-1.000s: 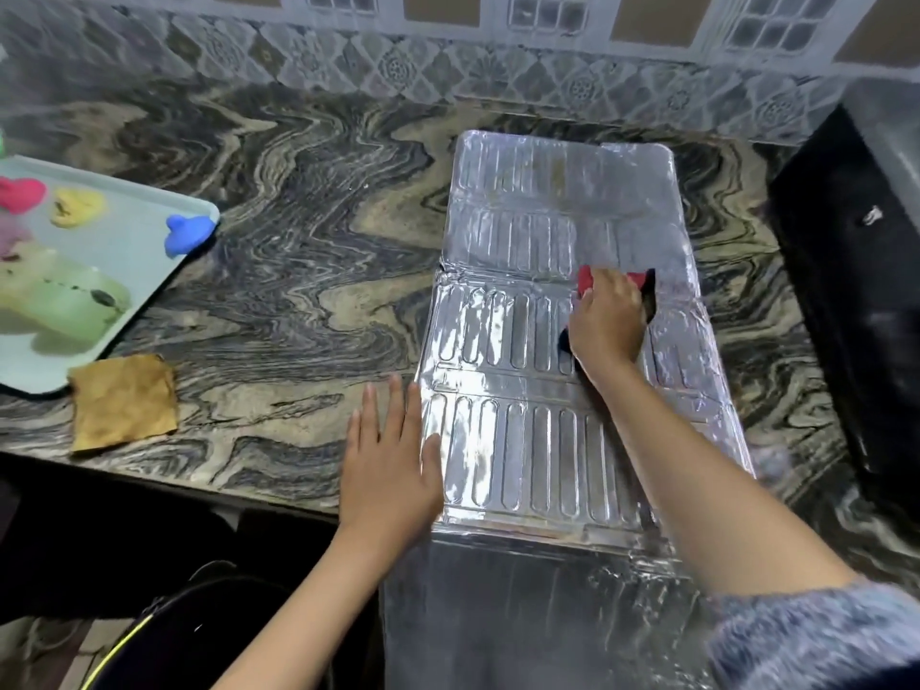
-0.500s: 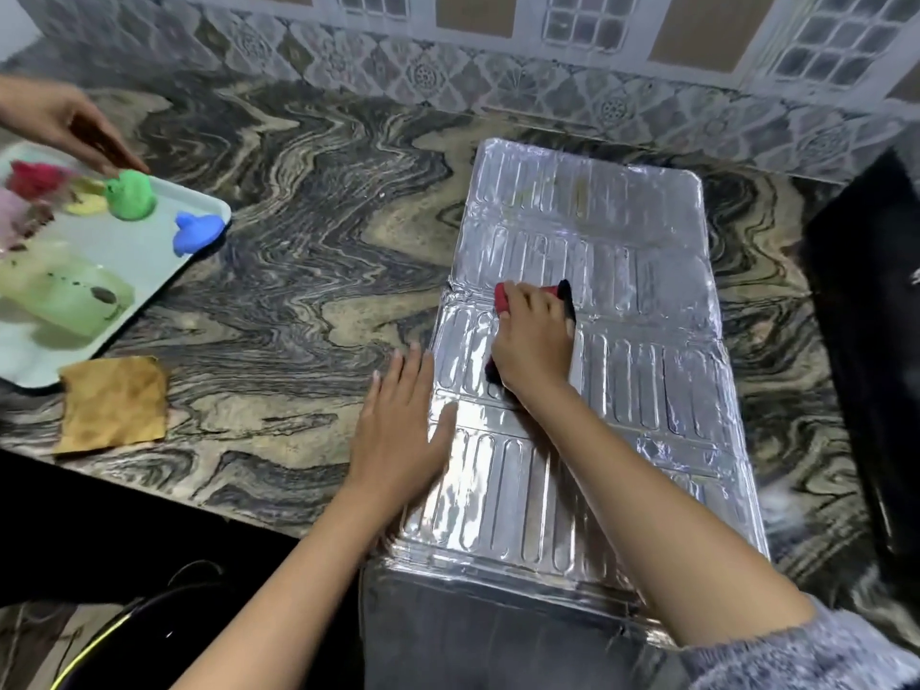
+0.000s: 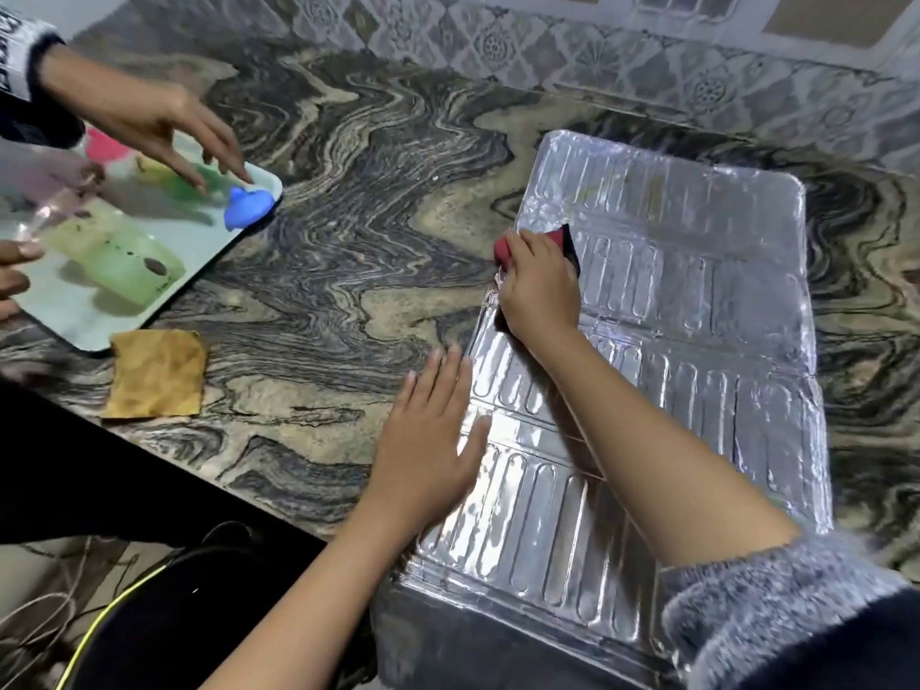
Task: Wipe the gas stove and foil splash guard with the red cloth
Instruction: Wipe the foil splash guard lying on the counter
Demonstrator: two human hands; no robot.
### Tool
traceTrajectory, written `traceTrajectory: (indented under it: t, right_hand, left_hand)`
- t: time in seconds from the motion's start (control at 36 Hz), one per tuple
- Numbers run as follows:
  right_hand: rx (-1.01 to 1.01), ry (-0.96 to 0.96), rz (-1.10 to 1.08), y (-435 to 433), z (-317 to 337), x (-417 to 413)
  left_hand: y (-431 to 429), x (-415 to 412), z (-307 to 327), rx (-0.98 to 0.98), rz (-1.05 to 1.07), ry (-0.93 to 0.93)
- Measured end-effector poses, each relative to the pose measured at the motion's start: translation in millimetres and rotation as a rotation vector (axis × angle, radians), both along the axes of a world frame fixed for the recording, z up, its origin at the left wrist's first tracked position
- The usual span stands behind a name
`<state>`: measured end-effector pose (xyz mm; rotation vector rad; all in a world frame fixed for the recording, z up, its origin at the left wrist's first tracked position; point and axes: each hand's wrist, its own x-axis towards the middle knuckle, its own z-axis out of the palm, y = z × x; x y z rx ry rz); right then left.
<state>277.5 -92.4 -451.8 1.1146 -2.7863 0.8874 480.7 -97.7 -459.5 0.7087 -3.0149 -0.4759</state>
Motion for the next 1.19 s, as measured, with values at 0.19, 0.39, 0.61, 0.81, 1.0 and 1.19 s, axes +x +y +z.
traceTrajectory:
  t: [0.19,0.39,0.61,0.81,1.0,1.19]
  right_hand:
    - [0.027,0.009,0.049,7,4,-19]
    - [0.038,0.013,0.076,44,3,-33]
    - [0.05,-0.015,0.002,112,6,-55]
    - [0.041,-0.018,-0.098,155,1,-72]
    - [0.086,-0.035,-0.133,156,-1,-73]
    - [0.076,-0.038,-0.148,163,-4,-74]
  left_hand:
    - [3,-1,2,-0.01,0.039,-0.025]
    - [4,-2,3,-0.022,0.05,-0.049]
    - [5,-3,2,-0.041,0.054,-0.066]
    - [3,-11,17,-0.011,0.077,-0.085]
    - [-8,-75,37,-0.022,0.033,0.063]
    - [-31,-127,11,-0.028,-0.073,0.014]
